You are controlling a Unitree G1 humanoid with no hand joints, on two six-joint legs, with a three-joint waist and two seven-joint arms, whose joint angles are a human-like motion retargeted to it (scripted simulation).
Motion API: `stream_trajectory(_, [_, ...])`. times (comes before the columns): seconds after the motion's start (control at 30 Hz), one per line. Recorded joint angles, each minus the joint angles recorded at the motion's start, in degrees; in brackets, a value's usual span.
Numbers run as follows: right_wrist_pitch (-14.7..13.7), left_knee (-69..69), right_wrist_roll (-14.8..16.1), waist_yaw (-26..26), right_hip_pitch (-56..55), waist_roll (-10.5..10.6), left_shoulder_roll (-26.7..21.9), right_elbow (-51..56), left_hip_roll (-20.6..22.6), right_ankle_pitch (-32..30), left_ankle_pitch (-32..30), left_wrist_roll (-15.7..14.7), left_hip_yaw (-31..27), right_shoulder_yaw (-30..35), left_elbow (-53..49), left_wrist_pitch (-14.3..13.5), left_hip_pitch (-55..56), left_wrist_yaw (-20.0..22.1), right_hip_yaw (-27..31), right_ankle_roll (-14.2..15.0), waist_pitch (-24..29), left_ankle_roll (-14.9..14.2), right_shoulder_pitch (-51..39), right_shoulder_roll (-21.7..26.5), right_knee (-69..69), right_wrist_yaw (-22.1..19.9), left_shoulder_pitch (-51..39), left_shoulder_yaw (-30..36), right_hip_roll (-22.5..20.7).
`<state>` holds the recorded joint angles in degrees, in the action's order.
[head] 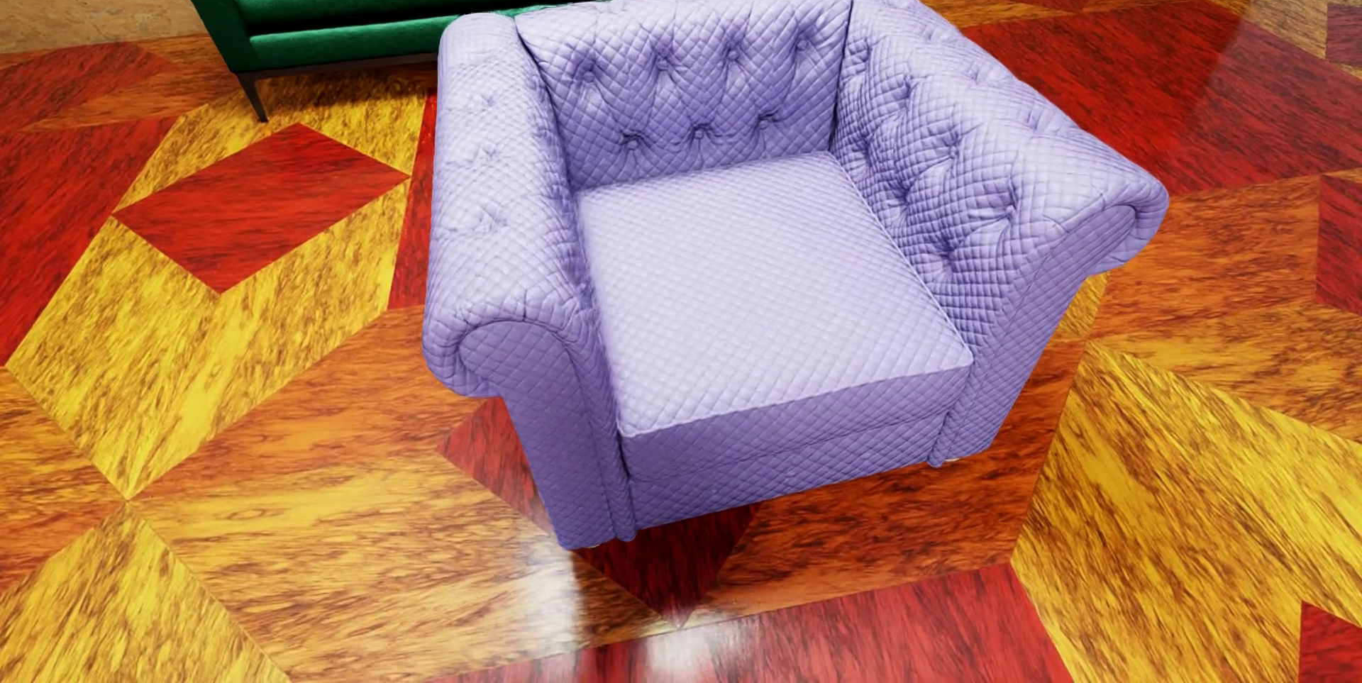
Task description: Walk towards the dark table
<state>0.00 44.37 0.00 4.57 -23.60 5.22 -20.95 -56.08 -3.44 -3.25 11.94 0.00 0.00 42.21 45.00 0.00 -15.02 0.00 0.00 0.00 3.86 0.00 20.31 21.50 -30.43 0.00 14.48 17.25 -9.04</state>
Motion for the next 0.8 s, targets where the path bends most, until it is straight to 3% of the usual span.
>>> stream_trajectory(0.03, [0.0,13.2,0.0,-1.1,1.2,1.1,0.9,-1.0,-2.4,-6.5,-10.7,0.0,0.0,0.5,2.6,0.0,3.2,0.0,0.0,0.0,1.2,0.0,0.3,0.3,-4.1,0.0,1.3,0.5,-2.3])
stream_trajectory(0.07, [0.0,26.1,0.0,-2.2,3.2,1.5,1.2,-0.6,-4.1,-7.8,-9.9,0.0,0.0,-0.5,4.0,0.0,9.8,0.0,0.0,0.0,1.9,0.0,-0.2,0.5,-6.0,0.0,2.3,0.9,-4.2])
stream_trajectory(0.1, [0.0,32.3,0.0,-2.3,7.8,1.4,1.3,0.9,-5.0,-7.0,-3.4,0.0,0.0,-2.1,5.0,0.0,15.8,0.0,0.0,0.0,3.7,0.0,-0.6,0.9,-5.2,0.0,2.8,2.1,-5.1])
stream_trajectory(0.13, [0.0,30.2,0.0,-5.0,11.6,-0.2,1.3,1.9,-4.4,-4.0,-1.0,0.0,0.0,-3.6,6.7,0.0,21.5,0.0,0.0,0.0,3.9,0.0,-1.8,0.8,-4.1,0.0,3.0,3.5,-4.6])
stream_trajectory(0.2, [0.0,11.1,0.0,-11.5,18.5,-3.5,0.2,6.8,-3.7,3.3,0.8,0.0,0.0,-4.3,7.1,0.0,27.2,0.0,0.0,0.0,4.3,0.0,-4.1,1.7,-2.6,0.0,5.0,4.2,-4.3])
stream_trajectory(0.23, [0.0,-1.3,0.0,-13.0,21.6,-4.8,-0.3,8.2,-4.0,7.0,-1.7,0.0,0.0,-5.9,6.9,0.0,28.6,0.0,0.0,0.0,3.7,0.0,-5.3,1.6,-1.2,0.0,6.7,3.1,-4.0])
stream_trajectory(0.3, [0.0,-15.1,0.0,-14.6,24.8,-6.4,-0.2,12.0,-5.3,14.3,-31.5,0.0,0.0,-9.9,7.3,0.0,32.1,0.0,0.0,0.0,1.7,0.0,-7.4,2.9,-1.5,0.0,9.4,3.1,-3.1])
stream_trajectory(0.33, [0.0,-13.2,0.0,-15.7,27.6,-6.1,-0.1,13.6,-6.8,18.4,-35.7,0.0,0.0,-11.1,7.4,0.0,33.0,0.0,0.0,0.0,1.4,0.0,-8.1,3.8,-2.5,0.0,10.9,3.5,-3.1])
stream_trajectory(0.37, [0.0,-8.1,0.0,-17.0,31.0,-6.1,-0.1,14.9,-7.4,20.4,-28.6,0.0,0.0,-11.6,7.2,0.0,31.5,0.0,0.0,0.0,2.2,0.0,-8.4,4.4,-4.8,0.0,12.2,2.9,-3.1])
stream_trajectory(0.4, [0.0,-6.0,0.0,-18.4,29.9,-7.3,-0.3,15.2,-5.9,17.8,-19.8,0.0,0.0,-12.6,8.4,0.0,30.4,0.0,0.0,0.0,2.2,0.0,-8.8,4.0,-9.5,0.0,11.4,4.5,-2.1])
stream_trajectory(0.43, [0.0,-3.8,0.0,-19.9,27.0,-8.5,-0.3,13.8,-6.2,10.6,-13.7,0.0,0.0,-14.8,9.8,0.0,28.6,0.0,0.0,0.0,2.6,0.0,-9.5,2.0,-16.0,0.0,10.0,5.2,-1.0])
stream_trajectory(0.5, [0.0,-4.8,0.0,-17.9,20.8,-10.5,-2.4,13.3,-8.1,-4.6,-8.2,0.0,0.0,-9.7,11.2,0.0,23.9,0.0,0.0,0.0,3.8,0.0,-11.3,-0.1,-21.7,0.0,6.2,5.3,1.2])
stream_trajectory(0.53, [0.0,-5.9,0.0,-16.0,16.5,-10.7,-2.7,14.6,-9.7,-6.4,-6.6,0.0,0.0,-8.9,10.1,0.0,21.7,0.0,0.0,0.0,3.6,0.0,-10.5,-0.5,-22.9,0.0,5.6,3.0,2.4])
stream_trajectory(0.67, [0.0,-8.4,0.0,-9.3,2.7,-8.6,-2.7,9.8,-13.0,-2.4,0.7,0.0,0.0,-3.2,3.1,0.0,10.5,0.0,0.0,0.0,2.5,0.0,-5.2,-1.4,-16.1,0.0,5.4,1.6,7.6])
stream_trajectory(0.73, [0.0,-10.7,0.0,-6.1,-2.7,-7.3,-2.1,7.3,-11.7,0.2,3.2,0.0,0.0,-2.9,0.0,0.0,4.4,0.0,0.0,0.0,1.8,0.0,-1.9,-0.8,-7.6,0.0,4.5,2.1,9.2])
stream_trajectory(0.8, [0.0,-12.4,0.0,-2.7,-6.9,-6.6,-2.5,3.9,-9.5,8.6,6.1,0.0,0.0,-0.5,-2.2,0.0,-0.2,0.0,0.0,0.0,1.3,0.0,0.8,0.3,-2.1,0.0,2.5,2.0,10.6])
